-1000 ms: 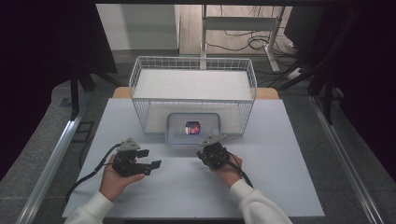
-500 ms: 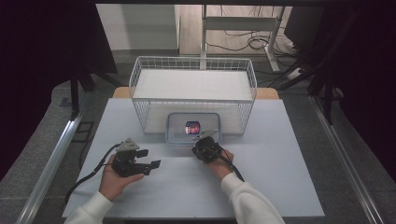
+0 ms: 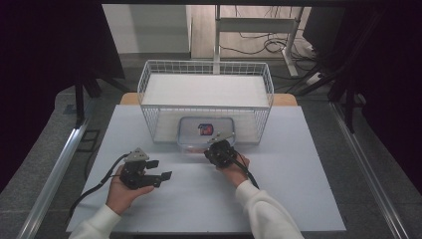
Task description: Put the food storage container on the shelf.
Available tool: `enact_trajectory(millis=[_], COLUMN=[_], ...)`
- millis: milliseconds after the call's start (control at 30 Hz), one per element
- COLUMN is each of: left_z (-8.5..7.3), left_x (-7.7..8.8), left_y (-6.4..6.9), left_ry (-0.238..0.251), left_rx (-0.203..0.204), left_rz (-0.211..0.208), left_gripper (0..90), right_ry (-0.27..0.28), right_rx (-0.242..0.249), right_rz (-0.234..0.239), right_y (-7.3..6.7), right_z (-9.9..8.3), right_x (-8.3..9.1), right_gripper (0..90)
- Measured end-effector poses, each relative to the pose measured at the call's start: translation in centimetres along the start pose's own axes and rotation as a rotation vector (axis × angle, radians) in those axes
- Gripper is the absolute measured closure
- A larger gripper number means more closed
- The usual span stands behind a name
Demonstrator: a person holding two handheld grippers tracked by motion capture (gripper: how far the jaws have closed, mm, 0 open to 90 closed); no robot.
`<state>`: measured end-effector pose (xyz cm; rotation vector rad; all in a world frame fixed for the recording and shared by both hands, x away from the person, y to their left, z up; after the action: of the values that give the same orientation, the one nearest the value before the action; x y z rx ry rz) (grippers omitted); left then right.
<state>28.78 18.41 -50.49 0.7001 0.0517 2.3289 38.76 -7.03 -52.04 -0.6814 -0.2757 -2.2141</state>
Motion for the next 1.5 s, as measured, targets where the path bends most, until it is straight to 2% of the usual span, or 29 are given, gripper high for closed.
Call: enact_trajectory(millis=[433,767,967,1200,1333,1500], left_z=[-0.1,0.0,0.0,0.1,0.2,0.3], left_x=[0.0,-0.2,-0.3,-0.9,-0.9,-0.8], left_y=[0.0,-0.1,-0.3,-0.6,-0.7,-0.8], left_ry=[-0.003,-0.005,-0.006,-0.015,-0.013,-0.008], left_rx=[-0.002,0.002,0.003,0.014,0.020,0.014], left_rz=[0.008,0.009,0.008,0.006,0.008,0.013], left_gripper=[29.1,29.0,29.0,28.9,28.8,28.7], right_ry=[0.018,0.039,0.041,0.043,0.039,0.052], right_rx=[-0.019,-0.036,-0.039,-0.029,-0.023,-0.003], right_rz=[-0.006,-0.042,-0.029,-0.007,-0.007,-0.010], right_y=[1.3,3.4,4.2,4.3,4.3,3.9], right_z=[0.9,1.9,2.2,2.4,2.4,2.8], right_x=[-1.5,-2.8,-3.4,-4.2,-3.9,-2.1], right_gripper=[88.7,88.8,88.8,88.7,88.7,88.7])
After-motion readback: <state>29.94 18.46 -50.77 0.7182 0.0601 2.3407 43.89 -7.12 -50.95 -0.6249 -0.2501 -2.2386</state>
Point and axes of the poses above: each handheld gripper's, and its own axes: x roughly backward along the jaws, z roughly out of its top, y roughly to its right, the point moved 2 cm from there along -x, roughly forward along the jaws, and after that the axes turned 11 degrees about y, right-handed, at the moved point
